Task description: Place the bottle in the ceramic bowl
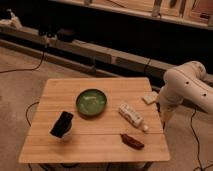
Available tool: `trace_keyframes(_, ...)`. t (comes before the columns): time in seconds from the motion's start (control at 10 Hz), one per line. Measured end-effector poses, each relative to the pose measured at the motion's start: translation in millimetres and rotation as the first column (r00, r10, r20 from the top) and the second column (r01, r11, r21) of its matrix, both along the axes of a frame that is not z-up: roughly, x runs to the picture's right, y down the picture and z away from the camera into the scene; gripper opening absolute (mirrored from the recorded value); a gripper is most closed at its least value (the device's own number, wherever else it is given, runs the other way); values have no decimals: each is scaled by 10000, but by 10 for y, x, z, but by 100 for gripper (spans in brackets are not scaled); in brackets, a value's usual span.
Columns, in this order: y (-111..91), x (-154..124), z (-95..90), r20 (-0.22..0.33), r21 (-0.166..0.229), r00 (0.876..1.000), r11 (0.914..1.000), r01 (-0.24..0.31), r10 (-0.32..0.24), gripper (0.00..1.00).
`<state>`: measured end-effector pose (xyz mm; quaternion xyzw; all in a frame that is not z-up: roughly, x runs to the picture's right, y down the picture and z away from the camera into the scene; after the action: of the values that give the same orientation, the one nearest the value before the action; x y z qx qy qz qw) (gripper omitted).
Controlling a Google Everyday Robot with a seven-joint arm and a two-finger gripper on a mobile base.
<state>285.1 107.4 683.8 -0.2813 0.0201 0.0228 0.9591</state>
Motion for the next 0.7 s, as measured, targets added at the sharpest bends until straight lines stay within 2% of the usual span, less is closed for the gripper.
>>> trace_keyframes(0.6,-11,-3,14,27,49,10000,10000,-53,53,65)
trace_keyframes(0.7,-82,-51,65,157,292,9990,9986,-433,429,65)
